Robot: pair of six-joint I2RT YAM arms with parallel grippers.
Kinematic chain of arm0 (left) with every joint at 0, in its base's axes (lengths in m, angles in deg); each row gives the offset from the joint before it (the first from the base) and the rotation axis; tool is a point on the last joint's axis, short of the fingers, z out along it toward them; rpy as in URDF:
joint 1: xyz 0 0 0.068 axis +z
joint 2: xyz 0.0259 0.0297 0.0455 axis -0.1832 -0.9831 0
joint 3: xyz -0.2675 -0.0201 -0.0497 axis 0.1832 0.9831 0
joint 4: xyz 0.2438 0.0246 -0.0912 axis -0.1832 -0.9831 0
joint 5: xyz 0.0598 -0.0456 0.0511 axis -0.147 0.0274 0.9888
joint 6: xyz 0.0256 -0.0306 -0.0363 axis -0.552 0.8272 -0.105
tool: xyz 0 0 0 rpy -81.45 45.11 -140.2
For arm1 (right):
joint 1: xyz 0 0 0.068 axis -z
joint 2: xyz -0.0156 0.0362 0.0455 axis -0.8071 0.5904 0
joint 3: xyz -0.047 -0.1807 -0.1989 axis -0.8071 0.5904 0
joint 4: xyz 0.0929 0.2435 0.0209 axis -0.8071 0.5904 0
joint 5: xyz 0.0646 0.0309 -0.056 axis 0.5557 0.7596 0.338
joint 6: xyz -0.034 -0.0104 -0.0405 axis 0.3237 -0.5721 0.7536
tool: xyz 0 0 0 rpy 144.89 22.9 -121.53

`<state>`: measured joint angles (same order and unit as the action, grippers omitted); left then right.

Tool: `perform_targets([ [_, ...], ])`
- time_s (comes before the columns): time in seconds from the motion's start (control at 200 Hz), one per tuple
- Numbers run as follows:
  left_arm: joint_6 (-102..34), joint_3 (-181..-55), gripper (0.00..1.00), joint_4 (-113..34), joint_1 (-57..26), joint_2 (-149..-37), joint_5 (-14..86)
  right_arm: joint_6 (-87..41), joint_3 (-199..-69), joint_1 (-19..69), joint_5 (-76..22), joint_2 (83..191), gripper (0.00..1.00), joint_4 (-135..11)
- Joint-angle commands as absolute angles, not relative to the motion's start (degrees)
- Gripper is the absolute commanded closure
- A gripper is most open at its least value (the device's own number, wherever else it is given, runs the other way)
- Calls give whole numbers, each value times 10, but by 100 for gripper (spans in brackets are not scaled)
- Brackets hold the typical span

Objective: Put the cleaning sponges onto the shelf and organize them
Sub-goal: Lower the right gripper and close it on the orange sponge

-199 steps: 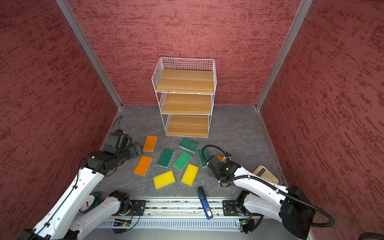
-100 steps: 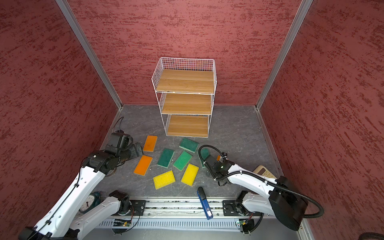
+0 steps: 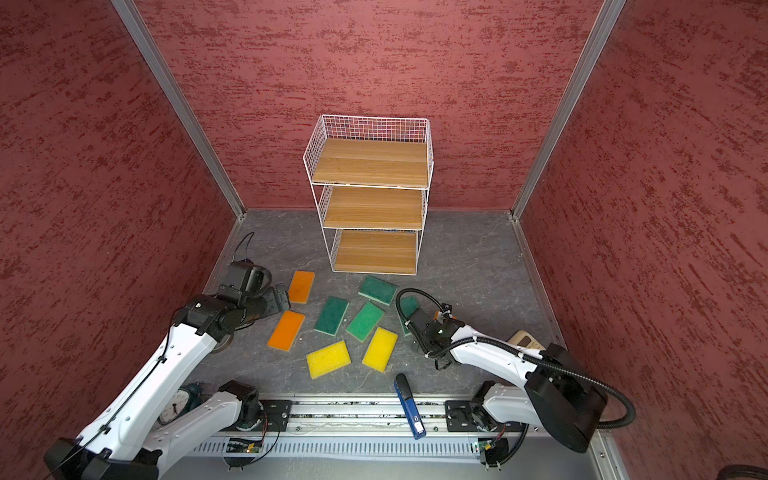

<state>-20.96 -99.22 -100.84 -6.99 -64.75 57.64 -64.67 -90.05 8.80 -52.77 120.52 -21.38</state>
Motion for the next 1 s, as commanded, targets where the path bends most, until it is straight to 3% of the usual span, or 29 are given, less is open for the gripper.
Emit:
perform_targets([
  [0.0, -213, -995, 0, -995, -73, -648, 575, -649, -892, 103, -543, 1201, 1, -224],
  [0.341, -214, -993, 0, -988, -74, -661, 569, -637, -875, 138, -527, 1190, 2, -251],
  [0.997, -206, -981, 0, -983, -80, -664, 569, -627, -879, 140, -525, 1236, 16, -268],
])
